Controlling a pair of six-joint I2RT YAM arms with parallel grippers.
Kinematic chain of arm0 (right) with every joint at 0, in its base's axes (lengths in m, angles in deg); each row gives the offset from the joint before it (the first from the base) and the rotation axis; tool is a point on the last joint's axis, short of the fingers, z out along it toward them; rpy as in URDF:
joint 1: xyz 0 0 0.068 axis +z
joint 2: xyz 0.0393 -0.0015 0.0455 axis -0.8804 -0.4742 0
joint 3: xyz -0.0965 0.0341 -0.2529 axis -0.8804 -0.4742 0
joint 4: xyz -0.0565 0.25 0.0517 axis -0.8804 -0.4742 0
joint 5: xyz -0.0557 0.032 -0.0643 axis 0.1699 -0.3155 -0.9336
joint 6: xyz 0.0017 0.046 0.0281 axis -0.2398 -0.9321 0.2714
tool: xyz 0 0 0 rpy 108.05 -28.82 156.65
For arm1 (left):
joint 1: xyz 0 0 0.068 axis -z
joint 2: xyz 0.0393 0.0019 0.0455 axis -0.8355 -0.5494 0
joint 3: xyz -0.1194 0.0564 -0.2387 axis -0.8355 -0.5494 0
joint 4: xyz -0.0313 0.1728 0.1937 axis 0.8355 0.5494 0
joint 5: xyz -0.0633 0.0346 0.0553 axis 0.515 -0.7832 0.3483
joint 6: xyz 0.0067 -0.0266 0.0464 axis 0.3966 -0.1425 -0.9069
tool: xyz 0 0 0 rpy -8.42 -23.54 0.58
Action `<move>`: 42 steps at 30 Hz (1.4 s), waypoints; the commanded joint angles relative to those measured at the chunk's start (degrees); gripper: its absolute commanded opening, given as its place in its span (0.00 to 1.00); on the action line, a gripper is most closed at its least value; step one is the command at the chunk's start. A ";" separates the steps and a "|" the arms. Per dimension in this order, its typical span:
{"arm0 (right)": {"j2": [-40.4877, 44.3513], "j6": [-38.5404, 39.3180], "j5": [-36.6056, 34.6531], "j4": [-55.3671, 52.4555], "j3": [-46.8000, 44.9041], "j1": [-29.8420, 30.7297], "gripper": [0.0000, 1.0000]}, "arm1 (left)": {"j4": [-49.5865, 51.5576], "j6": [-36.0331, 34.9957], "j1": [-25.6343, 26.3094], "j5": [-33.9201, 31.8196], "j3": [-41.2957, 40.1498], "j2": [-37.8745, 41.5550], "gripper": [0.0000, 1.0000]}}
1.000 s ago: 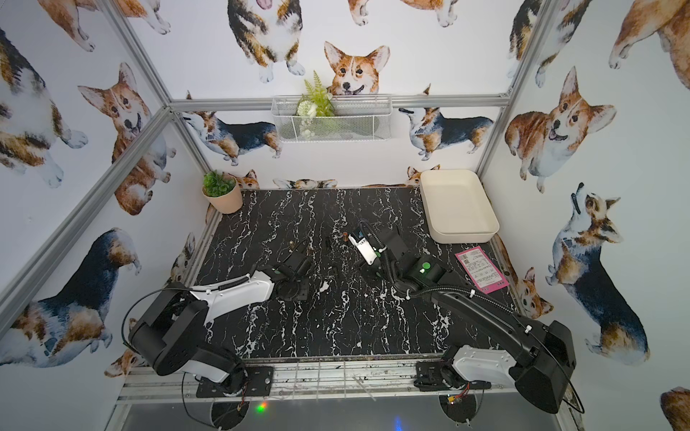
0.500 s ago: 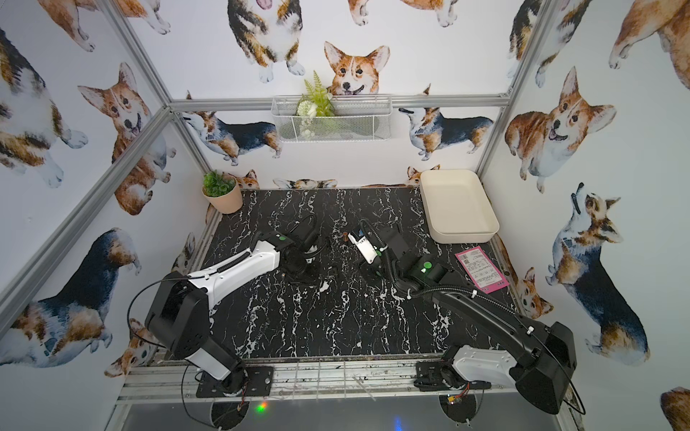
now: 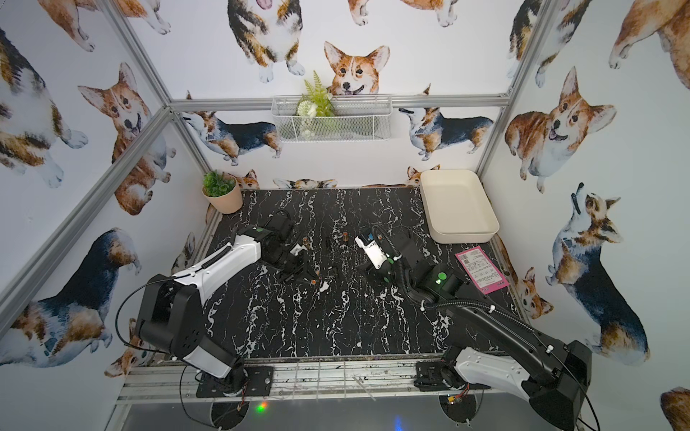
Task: Open the lipstick cap
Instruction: Pick up the lipstick at the center of the board, then adjust the lipstick.
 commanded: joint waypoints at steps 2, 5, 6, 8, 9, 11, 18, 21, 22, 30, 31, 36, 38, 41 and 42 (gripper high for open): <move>1.13 -2.45 2.69 5.54 -2.20 -0.45 0.46 | 10.52 2.60 -3.12 5.82 0.08 -0.73 0.09; 1.62 -3.63 3.87 7.26 -3.45 -0.46 0.46 | 18.64 -0.93 -3.26 5.04 3.16 -2.93 0.12; 1.98 -4.12 4.52 8.21 -4.10 -0.54 0.46 | 21.37 -2.57 -3.50 5.02 4.80 -4.53 0.14; 2.73 -4.66 5.42 9.34 -4.85 -0.54 0.46 | 25.99 -5.88 -4.71 4.85 9.10 -7.85 0.14; 3.19 -4.89 5.66 9.70 -5.13 -0.59 0.46 | 28.46 -7.69 -4.99 4.65 11.06 -9.68 0.10; 4.11 -4.98 5.84 9.92 -5.62 -0.63 0.46 | 32.63 -10.58 -5.15 4.07 14.01 -13.00 0.08; 7.72 -4.87 6.86 9.74 -7.15 -2.13 0.46 | 44.54 -15.86 -8.30 -4.34 28.32 -25.63 0.01; 8.87 -5.30 7.87 10.10 -7.78 -3.19 0.46 | 46.20 -16.24 -9.53 -7.90 30.12 -28.43 0.04; 9.25 -5.52 8.21 10.21 -7.95 -3.58 0.46 | 46.29 -16.33 -9.68 -8.45 29.70 -28.95 0.04; 10.54 -6.20 10.23 11.27 -9.20 -5.31 0.46 | 48.82 -16.06 -9.31 -14.23 36.00 -33.29 0.07; 10.38 -6.17 10.49 11.42 -9.27 -5.46 0.46 | 48.93 -16.06 -9.27 -14.25 37.44 -34.09 0.07; 9.74 -6.29 11.03 11.24 -9.12 -5.73 0.46 | 48.90 -16.27 -8.81 -14.05 39.92 -36.38 0.07; 9.85 -6.28 10.94 11.51 -9.40 -5.73 0.46 | 48.81 -16.58 -8.38 -14.05 39.02 -36.34 0.07; 9.72 -6.34 11.03 11.51 -9.32 -5.82 0.46 | 48.67 -16.43 -7.36 -14.74 38.59 -35.89 0.08; 9.56 -6.36 11.11 11.51 -9.40 -5.82 0.46 | 48.54 -16.29 -7.11 -14.99 38.79 -35.78 0.08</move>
